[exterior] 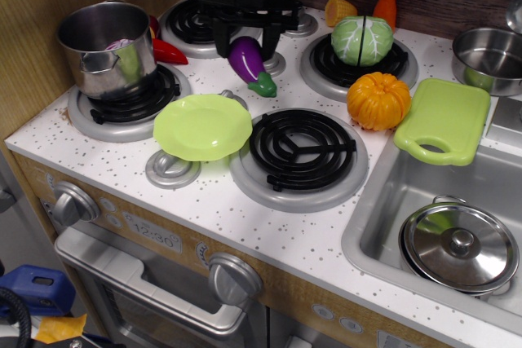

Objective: Put eggplant on plate

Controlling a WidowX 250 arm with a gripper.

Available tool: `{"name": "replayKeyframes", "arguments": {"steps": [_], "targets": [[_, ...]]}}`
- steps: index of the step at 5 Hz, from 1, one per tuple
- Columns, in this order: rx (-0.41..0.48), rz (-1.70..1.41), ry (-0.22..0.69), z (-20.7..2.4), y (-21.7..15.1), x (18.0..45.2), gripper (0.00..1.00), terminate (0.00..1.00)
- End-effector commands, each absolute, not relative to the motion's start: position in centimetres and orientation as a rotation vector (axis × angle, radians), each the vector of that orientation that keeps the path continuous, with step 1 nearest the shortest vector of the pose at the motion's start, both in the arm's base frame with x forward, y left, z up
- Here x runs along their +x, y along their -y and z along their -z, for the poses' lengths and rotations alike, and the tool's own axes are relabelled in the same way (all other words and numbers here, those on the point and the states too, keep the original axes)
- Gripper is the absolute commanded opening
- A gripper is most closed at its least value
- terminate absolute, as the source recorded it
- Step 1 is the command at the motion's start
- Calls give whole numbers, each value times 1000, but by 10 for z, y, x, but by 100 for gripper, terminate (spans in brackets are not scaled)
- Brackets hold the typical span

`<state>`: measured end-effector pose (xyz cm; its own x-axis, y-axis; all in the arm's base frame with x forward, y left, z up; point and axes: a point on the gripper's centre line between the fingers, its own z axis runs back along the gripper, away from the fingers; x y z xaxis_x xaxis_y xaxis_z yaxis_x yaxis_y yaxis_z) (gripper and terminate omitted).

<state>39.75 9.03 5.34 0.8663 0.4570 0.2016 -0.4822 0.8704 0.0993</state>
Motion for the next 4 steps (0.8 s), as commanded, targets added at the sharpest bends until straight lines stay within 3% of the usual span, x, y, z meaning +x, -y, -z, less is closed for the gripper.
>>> {"name": "replayKeyframes", "arguments": {"steps": [1, 4], "targets": [[170, -540, 266, -100, -98, 381, 0, 0], [155, -563, 256, -87, -115, 341, 0, 0]]}}
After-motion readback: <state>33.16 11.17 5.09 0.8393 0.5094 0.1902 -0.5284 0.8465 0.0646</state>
